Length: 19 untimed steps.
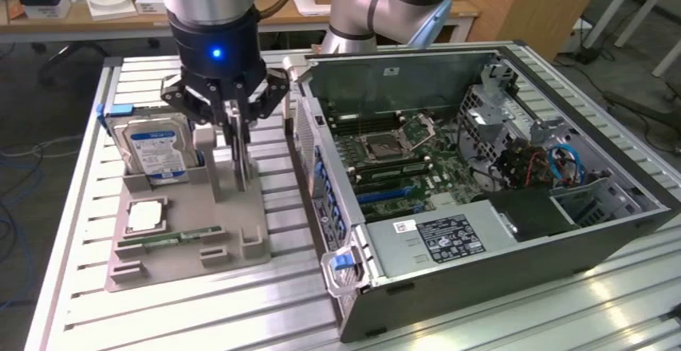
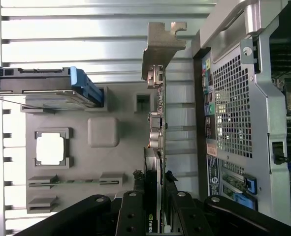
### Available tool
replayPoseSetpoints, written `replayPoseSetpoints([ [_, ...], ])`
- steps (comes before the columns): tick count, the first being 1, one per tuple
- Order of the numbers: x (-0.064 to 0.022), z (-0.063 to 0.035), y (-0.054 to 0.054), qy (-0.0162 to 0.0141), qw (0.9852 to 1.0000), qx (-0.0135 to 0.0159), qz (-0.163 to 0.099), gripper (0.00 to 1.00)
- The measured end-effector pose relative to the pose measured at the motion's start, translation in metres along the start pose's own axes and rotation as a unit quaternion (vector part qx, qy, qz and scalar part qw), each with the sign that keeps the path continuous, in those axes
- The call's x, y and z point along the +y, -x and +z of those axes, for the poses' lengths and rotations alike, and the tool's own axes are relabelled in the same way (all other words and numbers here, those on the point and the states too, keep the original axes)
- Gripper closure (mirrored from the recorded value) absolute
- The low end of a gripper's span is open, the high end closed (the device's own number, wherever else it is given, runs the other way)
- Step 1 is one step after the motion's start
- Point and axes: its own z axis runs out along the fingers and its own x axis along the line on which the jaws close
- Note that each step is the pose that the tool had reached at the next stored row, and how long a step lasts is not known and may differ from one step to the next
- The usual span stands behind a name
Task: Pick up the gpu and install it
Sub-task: 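Pick up the gpu and move the gpu toward the slot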
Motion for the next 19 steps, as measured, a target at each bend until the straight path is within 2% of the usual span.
replayPoseSetpoints([
  [6,0.0009,-0.0088,0.0,0.0029,1.0,0.0002,0.0,0.74],
  [14,0.0019,-0.0176,0.002,0.0094,1.0,0.001,0.0,0.74],
  [16,0.0021,-0.0194,0.002,0.0125,0.9999,0.0011,0.0,0.74],
  [19,0.0025,-0.0225,0.002,0.0141,0.9999,0.0014,0.001,0.74],
])
